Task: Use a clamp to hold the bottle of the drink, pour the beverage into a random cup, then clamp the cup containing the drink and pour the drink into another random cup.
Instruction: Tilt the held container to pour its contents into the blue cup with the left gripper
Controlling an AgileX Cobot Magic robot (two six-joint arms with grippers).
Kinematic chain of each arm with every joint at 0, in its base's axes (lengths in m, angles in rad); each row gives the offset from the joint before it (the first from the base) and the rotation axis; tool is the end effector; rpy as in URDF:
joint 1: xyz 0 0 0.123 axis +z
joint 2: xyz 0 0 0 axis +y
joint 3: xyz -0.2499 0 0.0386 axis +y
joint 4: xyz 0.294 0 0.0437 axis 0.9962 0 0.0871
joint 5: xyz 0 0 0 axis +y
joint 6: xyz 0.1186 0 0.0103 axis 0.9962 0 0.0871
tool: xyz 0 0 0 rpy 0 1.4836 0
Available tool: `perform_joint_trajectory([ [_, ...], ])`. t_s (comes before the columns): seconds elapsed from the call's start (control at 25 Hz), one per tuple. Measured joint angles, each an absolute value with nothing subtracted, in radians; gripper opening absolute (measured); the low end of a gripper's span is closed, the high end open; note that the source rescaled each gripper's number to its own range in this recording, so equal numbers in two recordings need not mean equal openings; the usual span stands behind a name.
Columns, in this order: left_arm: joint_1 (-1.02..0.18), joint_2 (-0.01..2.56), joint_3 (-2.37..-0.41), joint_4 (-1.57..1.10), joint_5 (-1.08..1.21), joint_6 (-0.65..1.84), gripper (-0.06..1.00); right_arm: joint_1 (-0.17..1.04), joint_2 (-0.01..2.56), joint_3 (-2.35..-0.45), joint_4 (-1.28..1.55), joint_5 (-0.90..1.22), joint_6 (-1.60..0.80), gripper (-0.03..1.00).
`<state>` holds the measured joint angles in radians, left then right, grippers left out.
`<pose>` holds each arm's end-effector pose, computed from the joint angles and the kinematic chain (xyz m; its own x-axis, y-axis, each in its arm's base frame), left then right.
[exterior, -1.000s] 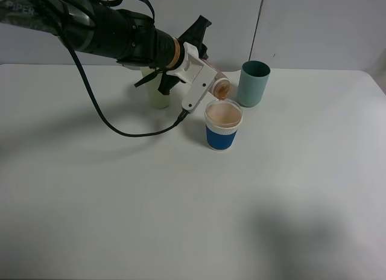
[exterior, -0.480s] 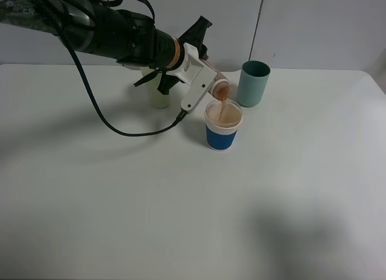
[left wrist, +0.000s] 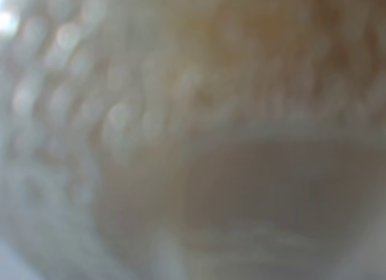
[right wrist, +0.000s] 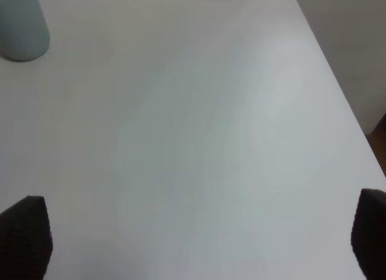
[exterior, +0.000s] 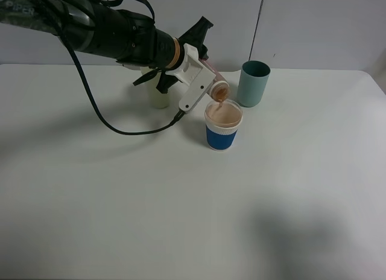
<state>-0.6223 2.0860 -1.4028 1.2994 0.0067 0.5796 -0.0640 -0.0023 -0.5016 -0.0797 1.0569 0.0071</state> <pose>0.4155 -0.2970 0.1027 0.6900 0.6777 0.2542 0.2603 -0.5600 0.7865 0.0918 -0.0142 0.2880 -0.4508 -0.0032 -0.8926 0.1112 0.9920 -0.0598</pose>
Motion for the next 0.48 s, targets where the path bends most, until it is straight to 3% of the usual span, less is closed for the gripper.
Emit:
perform_joint_trajectory([
  [0.48, -0.622, 2.086, -1.403, 1.303, 0.010, 0.586, 0.00, -0.064, -0.002, -0.502, -0.080, 1.057, 0.007, 1.00],
])
